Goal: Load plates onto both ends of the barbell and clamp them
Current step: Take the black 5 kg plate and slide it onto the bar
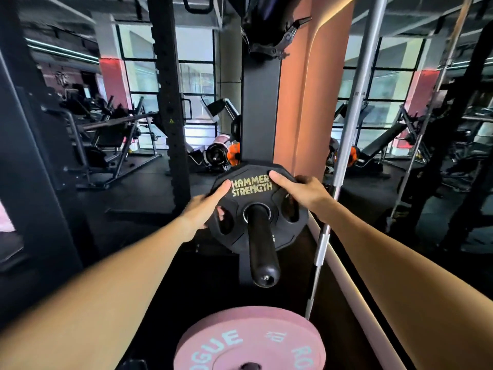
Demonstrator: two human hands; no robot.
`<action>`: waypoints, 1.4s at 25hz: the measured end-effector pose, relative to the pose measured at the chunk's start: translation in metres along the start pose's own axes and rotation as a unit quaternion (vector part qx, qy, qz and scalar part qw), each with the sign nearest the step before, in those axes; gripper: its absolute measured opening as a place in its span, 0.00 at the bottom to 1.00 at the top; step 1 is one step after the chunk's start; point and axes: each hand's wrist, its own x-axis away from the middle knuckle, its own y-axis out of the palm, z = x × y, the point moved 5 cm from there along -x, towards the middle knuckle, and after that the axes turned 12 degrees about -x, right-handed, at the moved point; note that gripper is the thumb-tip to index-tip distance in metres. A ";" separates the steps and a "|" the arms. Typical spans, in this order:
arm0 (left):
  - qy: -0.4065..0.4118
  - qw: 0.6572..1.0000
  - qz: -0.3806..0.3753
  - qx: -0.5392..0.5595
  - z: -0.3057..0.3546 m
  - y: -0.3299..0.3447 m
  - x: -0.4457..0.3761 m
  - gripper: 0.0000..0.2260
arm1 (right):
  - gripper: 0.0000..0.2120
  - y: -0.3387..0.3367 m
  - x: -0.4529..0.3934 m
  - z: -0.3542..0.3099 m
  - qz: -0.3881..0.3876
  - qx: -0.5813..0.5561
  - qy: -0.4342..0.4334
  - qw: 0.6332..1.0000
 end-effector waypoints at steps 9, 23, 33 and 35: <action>0.057 0.990 0.061 0.110 -0.010 0.003 0.056 0.46 | 0.21 -0.006 0.084 0.013 0.011 -0.157 -0.011 0.987; 0.088 0.988 0.112 0.062 -0.069 -0.086 0.317 0.25 | 0.25 0.050 0.346 -0.008 0.107 -0.182 -0.087 0.974; 0.142 0.918 0.369 -0.038 -0.101 -0.341 0.436 0.26 | 0.32 0.274 0.390 -0.136 -0.122 -0.250 -0.182 0.943; 0.124 0.903 0.409 -0.055 -0.117 -0.387 0.454 0.27 | 0.33 0.328 0.397 -0.155 -0.172 -0.261 -0.190 0.931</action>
